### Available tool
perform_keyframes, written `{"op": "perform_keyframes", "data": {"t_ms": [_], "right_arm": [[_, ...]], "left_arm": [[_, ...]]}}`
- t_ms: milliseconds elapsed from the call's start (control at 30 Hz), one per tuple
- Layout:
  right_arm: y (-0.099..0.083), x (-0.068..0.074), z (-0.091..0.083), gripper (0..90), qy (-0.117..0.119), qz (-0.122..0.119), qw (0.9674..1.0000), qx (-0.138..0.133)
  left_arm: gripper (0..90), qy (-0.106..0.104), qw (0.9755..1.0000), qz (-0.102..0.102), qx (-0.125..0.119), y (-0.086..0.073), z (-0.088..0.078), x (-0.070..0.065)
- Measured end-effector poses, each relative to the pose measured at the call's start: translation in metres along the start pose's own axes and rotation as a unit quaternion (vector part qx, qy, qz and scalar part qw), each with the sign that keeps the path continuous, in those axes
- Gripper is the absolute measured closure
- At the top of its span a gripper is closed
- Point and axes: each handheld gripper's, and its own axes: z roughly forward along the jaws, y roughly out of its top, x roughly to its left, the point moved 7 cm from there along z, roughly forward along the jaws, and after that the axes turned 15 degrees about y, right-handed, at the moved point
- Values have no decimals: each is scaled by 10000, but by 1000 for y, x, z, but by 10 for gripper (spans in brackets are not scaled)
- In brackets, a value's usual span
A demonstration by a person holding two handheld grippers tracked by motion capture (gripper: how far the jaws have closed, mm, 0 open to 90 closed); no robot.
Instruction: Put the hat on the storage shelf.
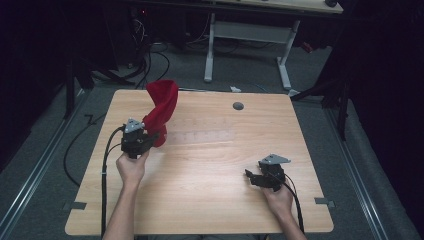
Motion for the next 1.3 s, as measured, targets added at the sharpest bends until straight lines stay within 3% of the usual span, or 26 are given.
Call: {"op": "perform_keyframes", "data": {"t_ms": [200, 433, 633, 1300], "right_arm": [[0, 0, 0, 331, 0, 9, 10000, 0], [0, 0, 0, 331, -1, 1, 10000, 0], [0, 0, 0, 331, -1, 0, 10000, -1], [0, 0, 0, 331, -2, -1, 10000, -2]], "left_arm": [[770, 65, 10000, -66, 29, -2, -3, 6], [581, 88, 9999, -67, -48, 0, -8, 4], [490, 46, 9999, -83, -72, 2, -14, 1], [421, 99, 9999, -123, -59, 9, -33, 4]]}}
